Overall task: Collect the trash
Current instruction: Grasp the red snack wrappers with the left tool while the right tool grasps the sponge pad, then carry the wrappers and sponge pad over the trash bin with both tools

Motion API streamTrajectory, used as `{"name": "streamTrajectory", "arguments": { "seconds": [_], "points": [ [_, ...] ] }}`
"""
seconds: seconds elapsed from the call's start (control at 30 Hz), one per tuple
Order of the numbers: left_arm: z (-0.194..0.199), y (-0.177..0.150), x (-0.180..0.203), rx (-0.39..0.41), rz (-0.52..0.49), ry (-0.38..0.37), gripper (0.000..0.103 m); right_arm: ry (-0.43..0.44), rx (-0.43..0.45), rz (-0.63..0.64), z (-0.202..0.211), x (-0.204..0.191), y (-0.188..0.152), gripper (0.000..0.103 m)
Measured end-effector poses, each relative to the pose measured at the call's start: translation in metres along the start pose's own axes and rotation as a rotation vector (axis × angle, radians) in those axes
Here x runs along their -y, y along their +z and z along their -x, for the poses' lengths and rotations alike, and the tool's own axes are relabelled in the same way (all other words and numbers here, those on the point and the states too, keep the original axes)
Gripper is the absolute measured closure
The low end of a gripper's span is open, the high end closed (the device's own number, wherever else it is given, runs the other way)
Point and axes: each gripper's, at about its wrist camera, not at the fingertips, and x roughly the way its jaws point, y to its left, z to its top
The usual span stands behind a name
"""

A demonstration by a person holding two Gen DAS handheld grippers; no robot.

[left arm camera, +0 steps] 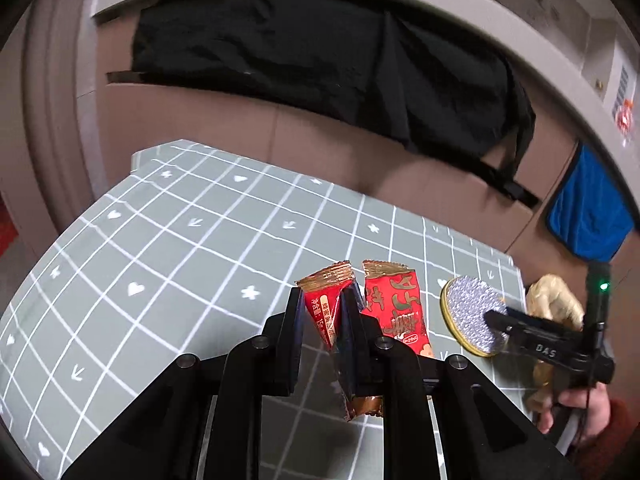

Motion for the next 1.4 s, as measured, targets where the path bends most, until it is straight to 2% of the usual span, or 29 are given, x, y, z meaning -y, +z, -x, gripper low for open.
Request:
{"name": "streamTrajectory", "arguments": {
  "seconds": [0.03, 0.07, 0.13, 0.43, 0.6, 0.73, 0.87, 1.0, 1.2, 1.4],
  "points": [
    [0.003, 0.0, -0.003, 0.006, 0.005, -0.003, 0.085, 0.009, -0.009, 0.005, 0.0, -0.002, 0.001, 0.064],
    [0.007, 0.0, -0.007, 0.017, 0.01, -0.004, 0.085, 0.009, -0.016, 0.006, 0.0, -0.002, 0.003, 0.08],
    [0.014, -0.001, -0.012, 0.03, 0.009, -0.005, 0.085, -0.044, 0.002, 0.051, 0.007, -0.013, 0.005, 0.09],
    [0.029, -0.011, -0.04, 0.058, 0.05, -0.014, 0.085, -0.086, 0.173, 0.296, 0.068, -0.094, 0.016, 0.093],
    [0.037, -0.019, -0.058, 0.061, 0.081, -0.005, 0.085, -0.084, 0.175, 0.447, 0.07, -0.148, 0.005, 0.093],
    [0.043, -0.026, -0.071, 0.055, 0.098, 0.005, 0.085, -0.057, 0.172, 0.501, 0.067, -0.174, -0.004, 0.094],
    [0.049, -0.026, -0.072, 0.06, 0.096, 0.006, 0.085, -0.015, 0.197, 0.438, 0.084, -0.167, 0.004, 0.094],
    [0.056, -0.014, -0.05, 0.09, 0.054, -0.023, 0.085, -0.026, 0.25, 0.393, 0.106, -0.151, 0.013, 0.094],
    [0.067, 0.017, 0.021, 0.187, -0.087, -0.059, 0.085, -0.069, 0.331, 0.34, 0.143, -0.115, 0.025, 0.094],
    [0.072, 0.038, 0.086, 0.248, -0.169, -0.097, 0.085, -0.101, 0.397, 0.323, 0.174, -0.083, 0.029, 0.093]
  ]
}}
